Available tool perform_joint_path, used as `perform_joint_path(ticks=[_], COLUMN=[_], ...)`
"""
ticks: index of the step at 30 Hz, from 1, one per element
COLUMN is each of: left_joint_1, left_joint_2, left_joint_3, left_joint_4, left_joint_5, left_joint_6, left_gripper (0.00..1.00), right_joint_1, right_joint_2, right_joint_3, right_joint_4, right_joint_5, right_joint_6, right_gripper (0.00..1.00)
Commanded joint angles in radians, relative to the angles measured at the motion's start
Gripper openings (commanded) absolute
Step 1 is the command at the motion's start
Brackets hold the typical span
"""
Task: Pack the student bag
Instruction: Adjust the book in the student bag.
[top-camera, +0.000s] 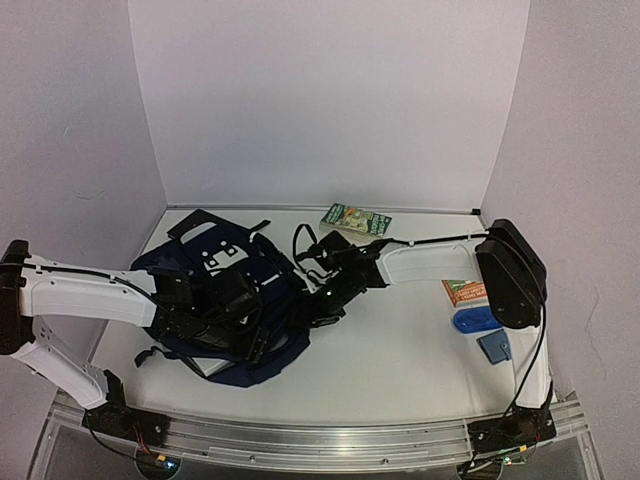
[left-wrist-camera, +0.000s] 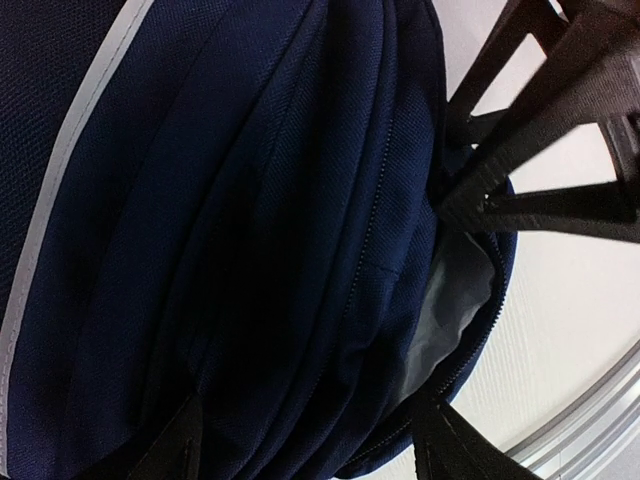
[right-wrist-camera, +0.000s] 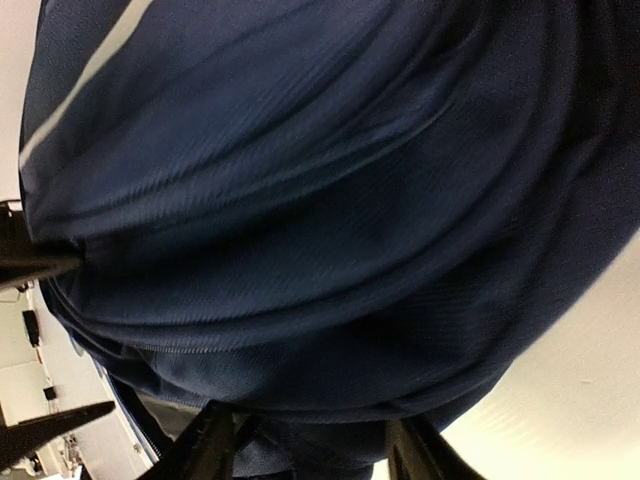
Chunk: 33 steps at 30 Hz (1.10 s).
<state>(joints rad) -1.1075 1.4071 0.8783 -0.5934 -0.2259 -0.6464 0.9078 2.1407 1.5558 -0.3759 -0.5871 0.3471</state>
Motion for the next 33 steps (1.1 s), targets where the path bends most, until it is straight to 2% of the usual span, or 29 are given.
perform_joint_path(ticks=[1, 3, 6, 8, 9, 19, 28, 31, 33], left_joint_1=[0.04, 0.043, 0.046, 0.048, 0.05, 0.07, 0.087, 0.098, 0.105], left_joint_2=[-0.018, -0.015, -0.001, 0.002, 0.003, -0.015, 0.053, 0.09, 0.106], left_joint_3=[-0.011, -0.015, -0.014, -0.013, -0.014, -0.014, 0.04, 0.066, 0.077], left_joint_4=[-0.005, -0.003, -0.007, -0.013, -0.017, -0.005, -0.006, -0.005, 0.009], left_joint_5=[-0.033, -0.028, -0.023, -0.026, -0.027, -0.005, -0.002, -0.009, -0.007], left_joint_6=[-0.015, -0.017, -0.021, -0.025, -0.028, 0.015, 0.066, 0.084, 0.092], left_gripper=[0.73, 0.73, 0.74, 0.74, 0.73, 0.73, 0.71, 0.65, 0.57], right_joint_1=[0.028, 0.033, 0.034, 0.031, 0.025, -0.115, -0.118, -0.098, -0.083], right_joint_2=[0.013, 0.024, 0.043, 0.037, 0.026, -0.121, -0.212, -0.238, -0.262], right_joint_3=[0.023, 0.034, 0.068, 0.098, 0.112, 0.155, 0.095, 0.061, 0.03], right_joint_4=[-0.074, -0.082, -0.1, -0.117, -0.122, -0.122, -0.08, -0.065, -0.049], right_joint_5=[-0.004, -0.012, -0.011, -0.009, -0.009, -0.087, -0.189, -0.214, -0.211], right_joint_6=[-0.042, -0.052, -0.062, -0.078, -0.083, -0.055, -0.069, -0.082, -0.099], right_gripper=[0.53, 0.48, 0.24, 0.05, 0.01, 0.0, 0.0, 0.0, 0.0])
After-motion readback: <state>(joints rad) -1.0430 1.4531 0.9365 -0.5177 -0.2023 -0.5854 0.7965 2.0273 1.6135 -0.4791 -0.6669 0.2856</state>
